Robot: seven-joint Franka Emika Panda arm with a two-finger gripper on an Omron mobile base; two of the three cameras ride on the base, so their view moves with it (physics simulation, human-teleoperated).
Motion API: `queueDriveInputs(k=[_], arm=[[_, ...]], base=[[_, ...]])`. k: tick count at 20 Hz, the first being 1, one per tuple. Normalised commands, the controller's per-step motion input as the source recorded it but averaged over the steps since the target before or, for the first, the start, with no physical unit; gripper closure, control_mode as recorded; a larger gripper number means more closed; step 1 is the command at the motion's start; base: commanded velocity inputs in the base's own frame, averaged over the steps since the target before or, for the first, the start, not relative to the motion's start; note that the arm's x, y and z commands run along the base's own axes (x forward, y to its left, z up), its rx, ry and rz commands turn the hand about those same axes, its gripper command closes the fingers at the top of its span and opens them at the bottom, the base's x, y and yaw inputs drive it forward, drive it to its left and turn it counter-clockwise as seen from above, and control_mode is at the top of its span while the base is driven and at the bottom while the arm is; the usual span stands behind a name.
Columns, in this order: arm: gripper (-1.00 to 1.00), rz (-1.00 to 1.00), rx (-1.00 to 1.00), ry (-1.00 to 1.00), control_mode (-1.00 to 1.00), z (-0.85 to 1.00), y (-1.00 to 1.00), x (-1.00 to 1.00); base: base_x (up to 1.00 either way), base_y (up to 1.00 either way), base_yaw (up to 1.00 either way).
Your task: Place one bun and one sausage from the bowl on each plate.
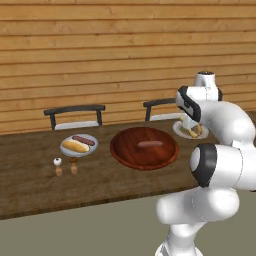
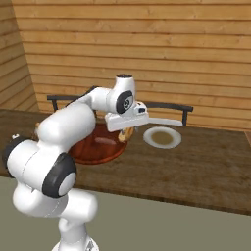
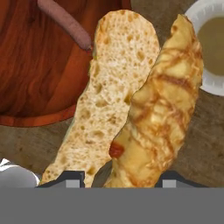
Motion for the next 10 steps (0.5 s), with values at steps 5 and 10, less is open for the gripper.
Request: queueDriveInputs(k=[5, 10], arm=[[1.00, 0.09, 0.07, 0.00, -1.00, 0.00, -0.12, 0.27], [1.00, 0.06, 0.00, 0.00, -1.00, -0.29, 0.00, 0.50]], base=[[0.00, 0.00, 0.00], [0.00, 0.00, 0.00]])
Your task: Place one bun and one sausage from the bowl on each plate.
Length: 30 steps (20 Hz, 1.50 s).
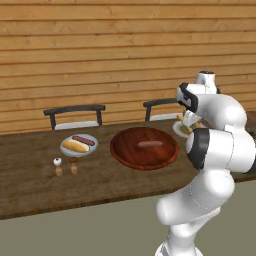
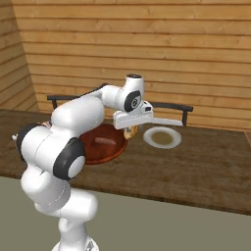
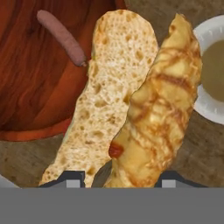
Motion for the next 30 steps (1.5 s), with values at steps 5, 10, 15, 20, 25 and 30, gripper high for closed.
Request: queueDriveInputs(k=[5, 10, 15, 20, 25, 30], arm=[[1.00, 0.11, 0.01, 0.00, -1.00, -0.37, -0.15, 0.84], [1.00, 0.15, 0.02, 0.02, -1.00, -0.17, -0.40, 0.96], [1.00, 0.05, 0.00, 0.03, -1.00, -0.21, -0.64, 0.59], [1.00, 0.00, 0.00, 0.01, -1.00, -0.09, -0.64, 0.37], [1.00, 0.00, 0.00, 0.01, -1.00, -0.26, -0.43, 0.30], [1.00, 0.01, -0.02, 0.01, -1.00, -0.76, -0.01, -0.07]], base=[[0.00, 0.00, 0.00], [0.00, 0.00, 0.00], [0.00, 0.00, 0.00], [0.00, 0.00, 0.00], [0.00, 0.00, 0.00], [0.00, 0.00, 0.00]])
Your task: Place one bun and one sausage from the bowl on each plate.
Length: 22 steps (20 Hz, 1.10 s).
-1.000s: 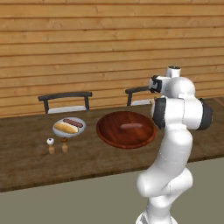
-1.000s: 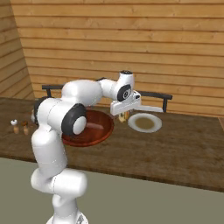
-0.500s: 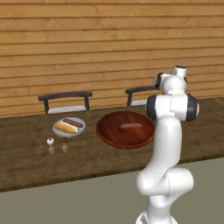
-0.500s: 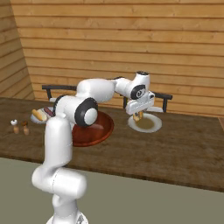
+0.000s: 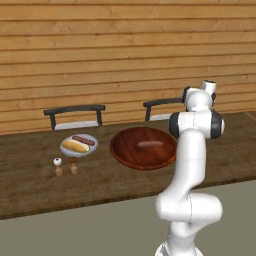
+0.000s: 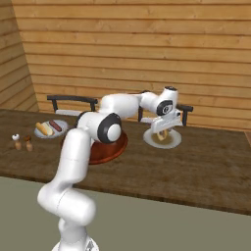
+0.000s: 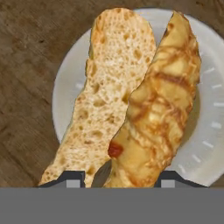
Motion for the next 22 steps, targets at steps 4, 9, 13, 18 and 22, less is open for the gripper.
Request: queueDriveInputs(k=[4, 9, 13, 18, 22], arm=[[1.00, 0.01, -0.17, 0.00, -1.00, -0.47, 0.01, 0.10], [1.00, 0.01, -0.08, 0.01, -1.00, -0.02, 0.00, 0.46], [1.00, 0.00, 0.00, 0.00, -1.00, -0.22, -0.23, 0.17], [1.00, 0.00, -0.01, 0.00, -1.00, 0.00, -0.32, 0.25], [1.00, 0.00, -0.01, 0.00, -1.00, -0.03, -0.09, 0.28]], base=[[0.00, 0.00, 0.00], [0.00, 0.00, 0.00], [0.00, 0.00, 0.00], [0.00, 0.00, 0.00], [0.00, 0.00, 0.00]])
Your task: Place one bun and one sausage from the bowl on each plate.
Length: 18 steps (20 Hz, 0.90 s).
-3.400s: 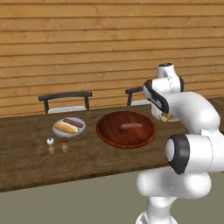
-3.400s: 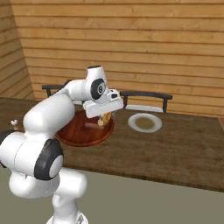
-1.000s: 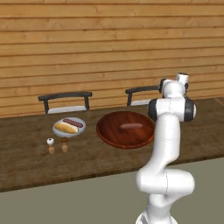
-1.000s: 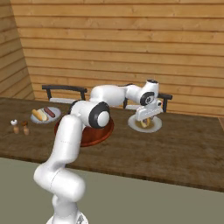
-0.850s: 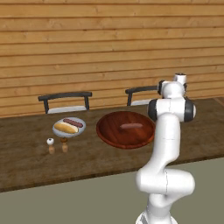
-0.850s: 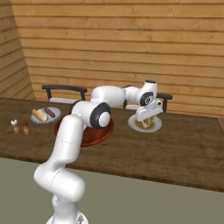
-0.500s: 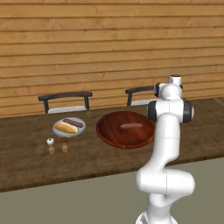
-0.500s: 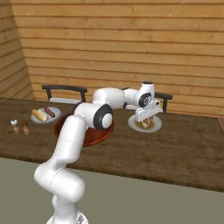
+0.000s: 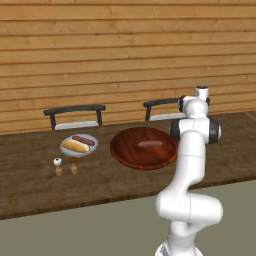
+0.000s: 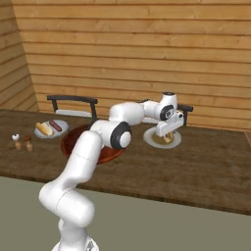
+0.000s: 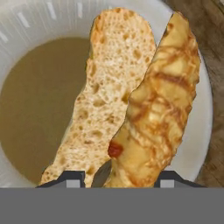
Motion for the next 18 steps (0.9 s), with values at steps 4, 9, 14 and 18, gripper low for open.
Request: queueDriveInputs(k=[4, 9, 14, 18], arm=[[-1.00, 0.00, 0.00, 0.00, -1.00, 0.00, 0.00, 0.00], [-1.00, 0.00, -0.01, 0.01, -1.00, 0.00, 0.01, 0.00], [-1.00, 0.01, -0.04, 0.00, -1.00, -0.05, 0.08, -0.11], [-1.00, 0.06, -0.11, -0.02, -1.00, -0.08, 0.27, -0.36]], base=[[0.00, 0.00, 0.00], [0.00, 0.00, 0.00], [0.00, 0.00, 0.00], [0.00, 0.00, 0.00]])
